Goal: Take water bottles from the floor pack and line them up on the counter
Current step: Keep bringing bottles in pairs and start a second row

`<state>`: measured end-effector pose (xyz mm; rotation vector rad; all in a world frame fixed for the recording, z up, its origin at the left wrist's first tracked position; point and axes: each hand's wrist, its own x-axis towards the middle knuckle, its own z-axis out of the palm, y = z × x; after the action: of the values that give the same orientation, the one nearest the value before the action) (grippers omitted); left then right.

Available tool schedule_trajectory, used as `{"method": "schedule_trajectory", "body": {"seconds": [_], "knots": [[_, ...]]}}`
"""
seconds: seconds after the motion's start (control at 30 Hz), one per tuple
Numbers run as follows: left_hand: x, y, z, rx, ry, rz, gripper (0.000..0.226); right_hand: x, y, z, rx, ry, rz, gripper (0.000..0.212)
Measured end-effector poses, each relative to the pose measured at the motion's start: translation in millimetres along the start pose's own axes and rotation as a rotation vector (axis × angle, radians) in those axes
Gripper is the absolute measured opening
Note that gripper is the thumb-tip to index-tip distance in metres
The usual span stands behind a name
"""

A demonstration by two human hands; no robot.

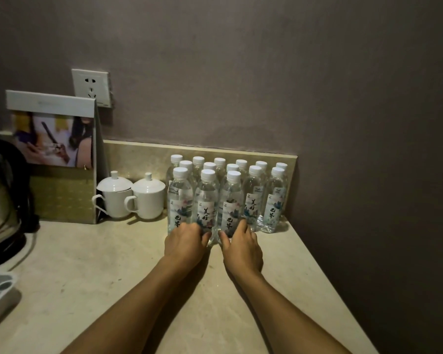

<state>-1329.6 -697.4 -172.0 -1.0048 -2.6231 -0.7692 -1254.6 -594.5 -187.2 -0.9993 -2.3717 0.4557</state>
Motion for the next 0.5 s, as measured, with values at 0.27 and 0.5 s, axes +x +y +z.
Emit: {"method": "schedule_trajectory", "body": {"seconds": [0.27, 0.5], "knots": [[-4.2, 0.2, 0.3, 0.002, 0.043, -0.035, 0.023, -2.1, 1.0, -3.0, 0.005, 0.01, 0.0, 0.063], [-3.9, 1.3, -0.8, 0.018, 0.063, -0.039, 0.025, -1.1, -0.4, -2.6, -0.015, 0.014, 0.002, 0.06]]}}
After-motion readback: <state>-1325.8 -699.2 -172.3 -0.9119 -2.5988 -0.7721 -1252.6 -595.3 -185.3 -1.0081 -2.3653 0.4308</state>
